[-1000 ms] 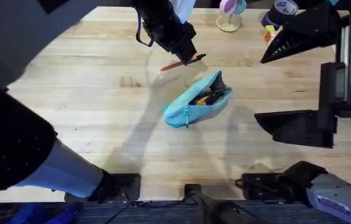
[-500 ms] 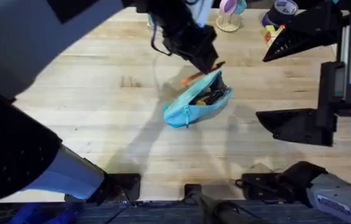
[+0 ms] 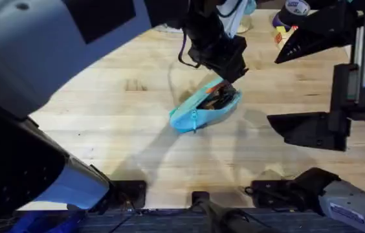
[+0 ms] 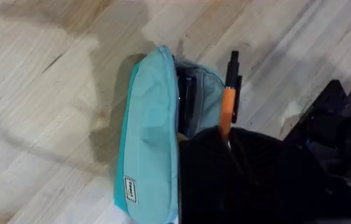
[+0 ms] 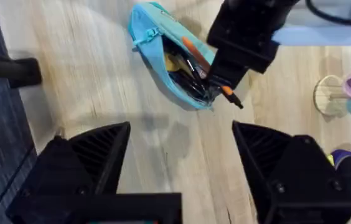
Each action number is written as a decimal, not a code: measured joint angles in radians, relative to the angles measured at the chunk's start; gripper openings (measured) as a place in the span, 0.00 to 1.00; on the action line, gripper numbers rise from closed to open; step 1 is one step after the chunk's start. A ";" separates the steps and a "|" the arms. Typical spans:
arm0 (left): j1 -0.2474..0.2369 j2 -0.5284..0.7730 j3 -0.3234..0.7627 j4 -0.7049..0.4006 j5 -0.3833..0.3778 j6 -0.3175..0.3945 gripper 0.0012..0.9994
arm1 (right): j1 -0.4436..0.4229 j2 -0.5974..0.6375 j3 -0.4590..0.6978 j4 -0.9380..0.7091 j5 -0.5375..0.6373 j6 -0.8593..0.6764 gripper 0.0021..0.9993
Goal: Unzip the bag, pick up the pens from the table one at a time and place them inside, then zip the bag closed.
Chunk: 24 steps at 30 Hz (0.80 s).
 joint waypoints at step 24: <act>-0.032 0.000 -0.263 0.176 -0.077 -0.204 0.04 | 0.000 0.000 0.000 0.000 0.002 0.000 1.00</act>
